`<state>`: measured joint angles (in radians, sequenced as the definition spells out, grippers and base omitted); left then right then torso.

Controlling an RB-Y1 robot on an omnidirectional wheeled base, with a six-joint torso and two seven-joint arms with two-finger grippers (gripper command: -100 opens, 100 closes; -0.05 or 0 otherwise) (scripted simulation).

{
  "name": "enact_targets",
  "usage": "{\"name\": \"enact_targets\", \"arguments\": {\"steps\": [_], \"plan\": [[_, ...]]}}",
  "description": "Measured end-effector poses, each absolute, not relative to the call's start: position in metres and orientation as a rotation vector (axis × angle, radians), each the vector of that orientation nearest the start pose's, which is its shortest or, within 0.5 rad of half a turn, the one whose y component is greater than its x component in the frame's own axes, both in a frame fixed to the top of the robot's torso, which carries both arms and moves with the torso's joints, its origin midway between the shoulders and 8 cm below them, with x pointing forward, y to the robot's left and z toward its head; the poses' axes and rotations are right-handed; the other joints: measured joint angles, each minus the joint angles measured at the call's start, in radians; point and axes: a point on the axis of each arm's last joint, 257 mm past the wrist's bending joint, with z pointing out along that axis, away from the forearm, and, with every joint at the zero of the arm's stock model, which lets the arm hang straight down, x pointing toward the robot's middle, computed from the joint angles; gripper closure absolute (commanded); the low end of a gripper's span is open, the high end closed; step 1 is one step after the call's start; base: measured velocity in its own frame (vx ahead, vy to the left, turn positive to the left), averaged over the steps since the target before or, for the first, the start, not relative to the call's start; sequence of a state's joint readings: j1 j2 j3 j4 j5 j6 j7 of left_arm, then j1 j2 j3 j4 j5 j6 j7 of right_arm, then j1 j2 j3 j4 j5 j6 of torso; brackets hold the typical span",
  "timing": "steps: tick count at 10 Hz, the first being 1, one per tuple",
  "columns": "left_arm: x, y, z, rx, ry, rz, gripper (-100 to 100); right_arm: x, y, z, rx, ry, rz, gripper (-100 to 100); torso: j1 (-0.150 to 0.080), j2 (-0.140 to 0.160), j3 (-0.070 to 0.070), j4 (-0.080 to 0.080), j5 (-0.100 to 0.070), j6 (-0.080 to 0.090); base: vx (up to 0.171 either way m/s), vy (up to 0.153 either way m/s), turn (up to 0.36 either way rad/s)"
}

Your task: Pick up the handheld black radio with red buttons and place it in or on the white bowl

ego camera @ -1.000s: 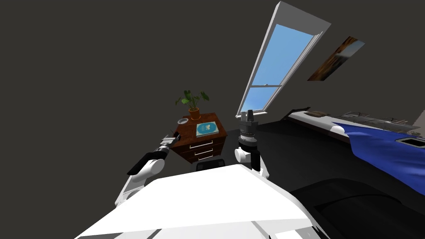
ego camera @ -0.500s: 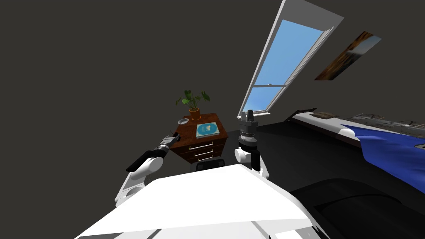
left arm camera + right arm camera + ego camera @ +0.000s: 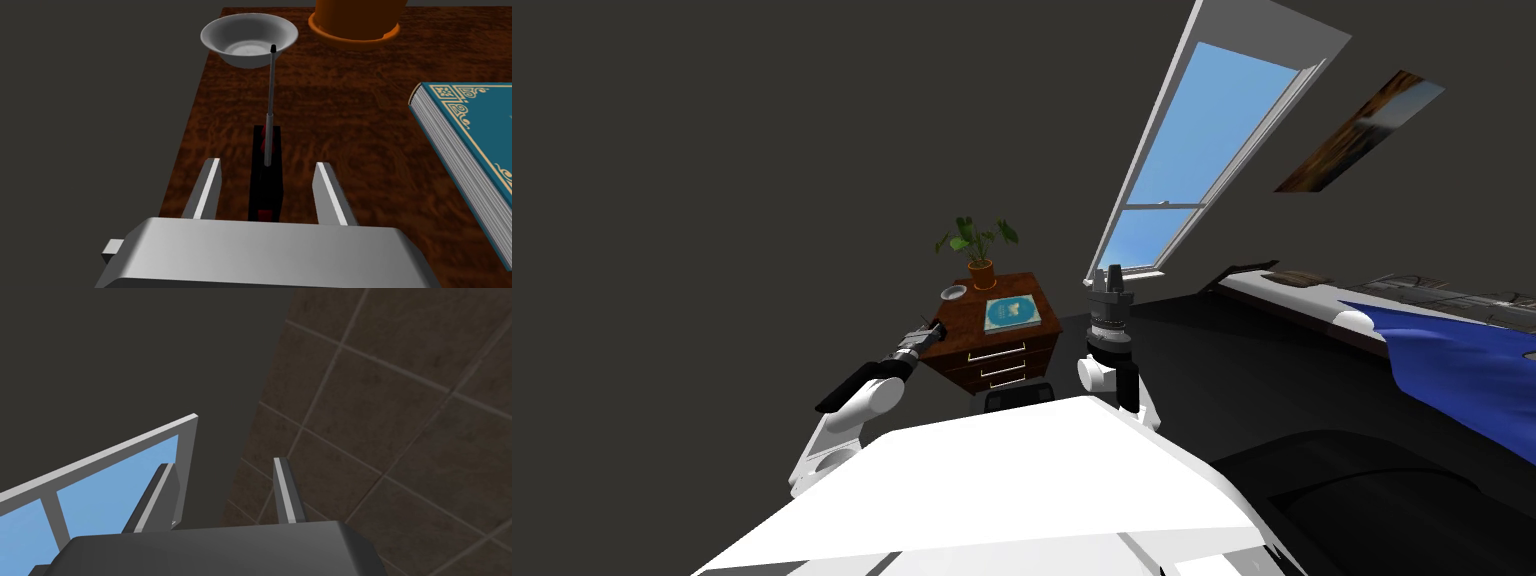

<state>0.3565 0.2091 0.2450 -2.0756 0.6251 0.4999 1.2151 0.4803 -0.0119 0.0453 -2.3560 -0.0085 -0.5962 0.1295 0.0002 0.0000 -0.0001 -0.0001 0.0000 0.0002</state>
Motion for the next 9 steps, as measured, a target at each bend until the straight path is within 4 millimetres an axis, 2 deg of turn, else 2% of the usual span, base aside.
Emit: {"name": "enact_targets", "arguments": {"steps": [3, 4, 5, 6, 7, 9], "plan": [[0.4284, 0.3649, -0.2227, -2.447, -0.049, -1.879, 100, 0.3112, -0.2565, 0.0790, 0.468, 0.506, 1.276, 0, 0.000, 0.000, 0.000, 0.000, 0.000, 0.000, 0.000, 0.000, 0.000], [0.4284, 0.3649, -0.2227, -2.447, -0.049, -1.879, 0, 0.3112, -0.2565, 0.0790, 0.468, 0.506, 1.276, 0, 0.000, 0.000, 0.000, 0.000, 0.000, 0.000, 0.000, 0.000, 0.000], [0.4284, 0.3650, -0.2227, -2.447, -0.049, -1.879, 100, 0.3112, -0.2565, 0.0790, 0.468, 0.506, 1.276, 0, 0.000, 0.000, 0.000, 0.000, 0.000, 0.000, 0.000, 0.000, 0.000], [0.4284, 0.3649, -0.2227, -2.447, -0.049, -1.879, 0, 0.3112, -0.2565, 0.0790, 0.468, 0.506, 1.276, 0, 0.000, 0.000, 0.000, 0.000, 0.000, 0.000, 0.000, 0.000, 0.000], [0.4284, 0.3649, -0.2227, -2.447, -0.049, -1.879, 100, 0.3112, -0.2565, 0.0790, 0.468, 0.506, 1.276, 0, 0.000, 0.000, 0.000, 0.000, 0.000, 0.000, -0.133, -0.043, -0.164], [0.4357, 0.3738, -0.2215, -2.458, -0.044, -1.889, 100, 0.3112, -0.2565, 0.0791, 0.468, 0.506, 1.277, 0, -0.006, 0.010, 0.001, -0.006, 0.006, 0.005, -0.198, -0.020, -0.210]]}}
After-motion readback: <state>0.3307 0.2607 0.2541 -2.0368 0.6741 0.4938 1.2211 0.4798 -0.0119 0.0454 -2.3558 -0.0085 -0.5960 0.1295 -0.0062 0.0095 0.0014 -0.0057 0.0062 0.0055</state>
